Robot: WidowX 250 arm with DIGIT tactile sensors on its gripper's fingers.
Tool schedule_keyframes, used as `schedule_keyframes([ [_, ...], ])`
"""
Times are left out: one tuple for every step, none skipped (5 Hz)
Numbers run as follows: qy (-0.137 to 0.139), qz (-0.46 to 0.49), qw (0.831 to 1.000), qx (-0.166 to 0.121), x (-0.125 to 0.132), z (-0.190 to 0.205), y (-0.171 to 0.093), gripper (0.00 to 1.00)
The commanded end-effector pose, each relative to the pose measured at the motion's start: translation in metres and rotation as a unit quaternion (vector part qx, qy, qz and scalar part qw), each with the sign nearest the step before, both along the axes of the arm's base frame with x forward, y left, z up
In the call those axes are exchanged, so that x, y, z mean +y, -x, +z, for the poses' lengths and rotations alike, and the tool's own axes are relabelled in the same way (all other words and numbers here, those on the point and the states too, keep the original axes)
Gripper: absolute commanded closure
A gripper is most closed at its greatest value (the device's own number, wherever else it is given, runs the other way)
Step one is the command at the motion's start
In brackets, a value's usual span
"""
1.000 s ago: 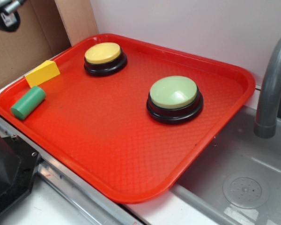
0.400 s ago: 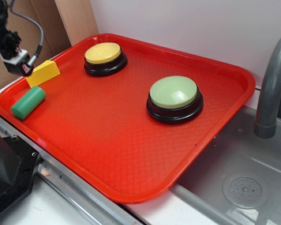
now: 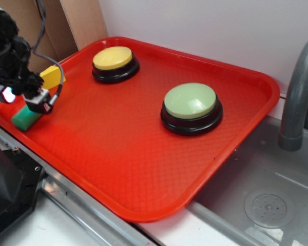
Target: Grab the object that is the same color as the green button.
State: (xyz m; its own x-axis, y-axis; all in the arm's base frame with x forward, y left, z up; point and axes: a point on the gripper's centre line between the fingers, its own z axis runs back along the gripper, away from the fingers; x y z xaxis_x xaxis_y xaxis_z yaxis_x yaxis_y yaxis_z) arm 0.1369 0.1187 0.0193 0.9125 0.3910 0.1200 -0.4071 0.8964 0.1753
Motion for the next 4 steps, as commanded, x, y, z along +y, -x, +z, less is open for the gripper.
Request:
schedule_keyframes([
  [0.016, -0.013, 0.999, -0.026, -0.006, -0.004, -0.006, 0.94],
  [0.024, -0.011, 0.999, -0.03, -0.009, 0.008, -0.005, 1.0],
  [0.018, -0.007, 1.0, -0.022, -0.021, 0.034, -0.012, 1.0],
  [0.018, -0.013, 1.0, -0.019, -0.041, 0.066, -0.02, 1.0],
])
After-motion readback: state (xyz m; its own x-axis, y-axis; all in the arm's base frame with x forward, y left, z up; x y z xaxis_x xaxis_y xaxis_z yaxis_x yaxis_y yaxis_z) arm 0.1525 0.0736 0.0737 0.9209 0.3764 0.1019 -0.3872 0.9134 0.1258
